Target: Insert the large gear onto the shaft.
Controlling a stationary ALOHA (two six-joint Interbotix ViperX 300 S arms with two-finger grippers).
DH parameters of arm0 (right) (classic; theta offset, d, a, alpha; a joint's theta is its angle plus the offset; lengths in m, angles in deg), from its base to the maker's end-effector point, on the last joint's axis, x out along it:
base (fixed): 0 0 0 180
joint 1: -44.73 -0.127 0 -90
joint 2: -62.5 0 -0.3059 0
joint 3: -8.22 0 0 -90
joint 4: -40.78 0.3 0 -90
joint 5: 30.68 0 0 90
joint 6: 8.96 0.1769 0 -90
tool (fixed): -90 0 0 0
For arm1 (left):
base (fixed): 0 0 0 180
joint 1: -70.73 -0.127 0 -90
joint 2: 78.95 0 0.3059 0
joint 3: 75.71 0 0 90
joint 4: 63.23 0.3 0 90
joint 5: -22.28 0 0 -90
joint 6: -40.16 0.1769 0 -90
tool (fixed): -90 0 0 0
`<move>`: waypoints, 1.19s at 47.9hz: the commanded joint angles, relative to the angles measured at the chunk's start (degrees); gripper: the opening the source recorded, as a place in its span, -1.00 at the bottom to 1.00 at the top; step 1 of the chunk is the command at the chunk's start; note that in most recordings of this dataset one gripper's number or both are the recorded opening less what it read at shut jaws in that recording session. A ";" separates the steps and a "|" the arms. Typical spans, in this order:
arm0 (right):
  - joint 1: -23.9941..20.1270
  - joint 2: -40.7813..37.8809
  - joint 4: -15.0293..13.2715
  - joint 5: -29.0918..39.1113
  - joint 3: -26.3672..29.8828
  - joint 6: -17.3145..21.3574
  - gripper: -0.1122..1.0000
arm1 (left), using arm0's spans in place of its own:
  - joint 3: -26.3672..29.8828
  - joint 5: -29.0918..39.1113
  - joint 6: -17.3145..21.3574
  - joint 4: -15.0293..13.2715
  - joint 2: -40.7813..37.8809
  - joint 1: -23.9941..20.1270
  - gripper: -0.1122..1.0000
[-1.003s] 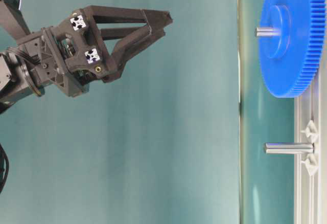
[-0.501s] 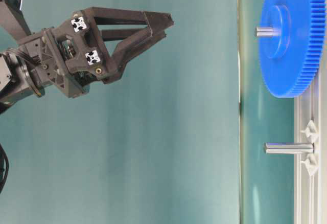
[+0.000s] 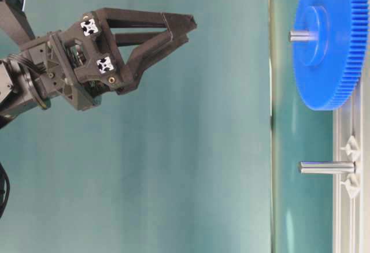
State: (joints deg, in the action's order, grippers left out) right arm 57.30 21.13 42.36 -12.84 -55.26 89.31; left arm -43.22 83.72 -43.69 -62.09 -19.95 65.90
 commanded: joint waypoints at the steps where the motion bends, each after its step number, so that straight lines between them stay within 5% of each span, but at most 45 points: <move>1: 0.09 0.18 0.00 -0.35 0.53 0.18 -0.74 | 1.14 -0.09 0.00 0.09 2.46 0.26 0.74; 35: -6.33 2.11 -0.97 0.26 0.26 -0.44 -0.74 | 1.14 0.18 -0.09 0.09 2.37 0.26 0.74; 57: -6.42 2.11 -1.14 0.53 0.35 -0.44 -0.74 | 1.14 0.26 0.00 0.09 2.02 0.26 0.74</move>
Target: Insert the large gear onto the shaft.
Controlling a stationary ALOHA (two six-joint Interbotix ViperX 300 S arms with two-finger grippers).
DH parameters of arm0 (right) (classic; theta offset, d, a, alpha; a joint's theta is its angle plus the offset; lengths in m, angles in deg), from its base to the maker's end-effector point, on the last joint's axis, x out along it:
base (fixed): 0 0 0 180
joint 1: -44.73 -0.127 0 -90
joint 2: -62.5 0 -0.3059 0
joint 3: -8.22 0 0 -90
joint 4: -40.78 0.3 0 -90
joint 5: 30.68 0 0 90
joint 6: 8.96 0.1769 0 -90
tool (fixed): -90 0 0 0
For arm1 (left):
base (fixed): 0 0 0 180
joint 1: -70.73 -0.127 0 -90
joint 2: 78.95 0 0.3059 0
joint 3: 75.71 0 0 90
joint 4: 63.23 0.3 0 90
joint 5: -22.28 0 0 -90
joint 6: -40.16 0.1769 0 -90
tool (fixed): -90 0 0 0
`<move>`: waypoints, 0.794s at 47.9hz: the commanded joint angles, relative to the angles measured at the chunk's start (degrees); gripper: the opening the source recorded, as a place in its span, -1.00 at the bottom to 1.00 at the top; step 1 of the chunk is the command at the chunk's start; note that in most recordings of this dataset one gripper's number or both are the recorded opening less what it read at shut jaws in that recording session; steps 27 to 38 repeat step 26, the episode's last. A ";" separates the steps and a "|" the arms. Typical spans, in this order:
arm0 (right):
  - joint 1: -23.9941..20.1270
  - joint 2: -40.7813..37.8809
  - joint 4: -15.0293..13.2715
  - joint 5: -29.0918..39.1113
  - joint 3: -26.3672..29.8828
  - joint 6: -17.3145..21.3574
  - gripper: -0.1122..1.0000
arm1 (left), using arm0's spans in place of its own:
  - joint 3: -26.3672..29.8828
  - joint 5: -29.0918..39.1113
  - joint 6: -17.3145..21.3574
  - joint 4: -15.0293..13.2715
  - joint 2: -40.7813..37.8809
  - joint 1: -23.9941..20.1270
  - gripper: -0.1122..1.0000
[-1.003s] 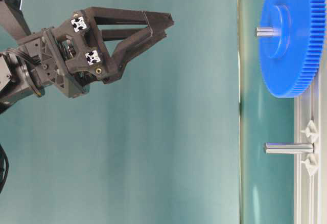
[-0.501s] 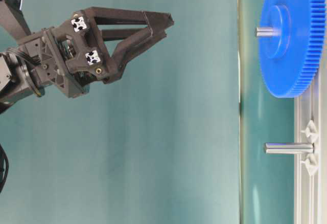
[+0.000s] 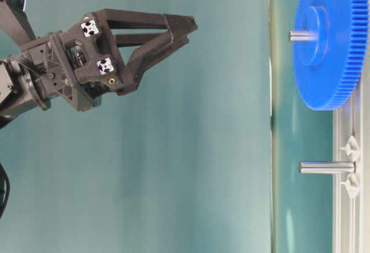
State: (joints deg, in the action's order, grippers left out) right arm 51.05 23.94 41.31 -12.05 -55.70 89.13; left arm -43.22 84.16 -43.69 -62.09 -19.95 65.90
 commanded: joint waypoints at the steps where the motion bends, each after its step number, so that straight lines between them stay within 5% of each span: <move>1: -0.18 -0.70 -0.09 -0.26 0.79 -0.26 -0.74 | 1.14 -0.18 0.00 0.09 2.02 0.26 0.74; 38: -0.26 0.70 -0.09 -3.16 1.14 -0.26 -0.74 | 1.14 0.26 0.35 0.09 1.58 0.35 0.74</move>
